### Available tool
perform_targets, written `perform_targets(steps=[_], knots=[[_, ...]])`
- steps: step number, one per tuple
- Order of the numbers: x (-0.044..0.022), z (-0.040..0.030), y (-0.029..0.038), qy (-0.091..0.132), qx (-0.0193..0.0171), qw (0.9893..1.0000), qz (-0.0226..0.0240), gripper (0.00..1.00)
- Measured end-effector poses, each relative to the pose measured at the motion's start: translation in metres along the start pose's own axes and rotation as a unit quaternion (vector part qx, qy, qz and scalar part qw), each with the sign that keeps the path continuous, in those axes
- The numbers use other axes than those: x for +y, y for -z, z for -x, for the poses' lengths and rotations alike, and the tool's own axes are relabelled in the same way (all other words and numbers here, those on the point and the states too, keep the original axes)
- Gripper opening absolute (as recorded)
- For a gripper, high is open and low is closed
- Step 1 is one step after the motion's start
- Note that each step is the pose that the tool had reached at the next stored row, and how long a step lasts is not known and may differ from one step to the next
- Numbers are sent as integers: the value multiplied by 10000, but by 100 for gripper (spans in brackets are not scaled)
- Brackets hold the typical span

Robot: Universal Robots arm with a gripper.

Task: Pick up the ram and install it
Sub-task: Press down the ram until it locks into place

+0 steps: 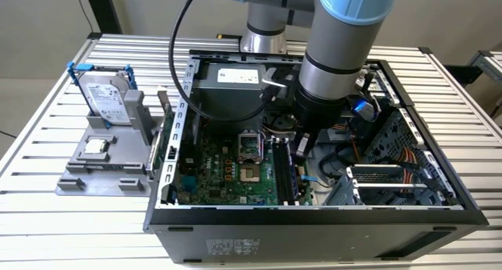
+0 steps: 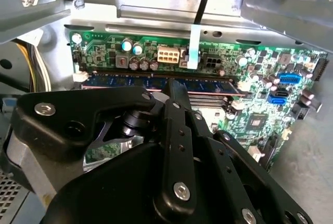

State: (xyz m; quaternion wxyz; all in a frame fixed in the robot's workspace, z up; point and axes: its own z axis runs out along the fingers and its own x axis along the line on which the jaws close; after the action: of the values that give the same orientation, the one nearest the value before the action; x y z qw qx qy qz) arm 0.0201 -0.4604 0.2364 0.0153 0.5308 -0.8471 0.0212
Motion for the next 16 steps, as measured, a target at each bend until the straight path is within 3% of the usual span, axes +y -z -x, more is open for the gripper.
perform_targets(steps=[7,16], knots=[[4,-1,-1,387,-11,9992,-17,0],[14,-5,0,804,-20,9968,-23,0]])
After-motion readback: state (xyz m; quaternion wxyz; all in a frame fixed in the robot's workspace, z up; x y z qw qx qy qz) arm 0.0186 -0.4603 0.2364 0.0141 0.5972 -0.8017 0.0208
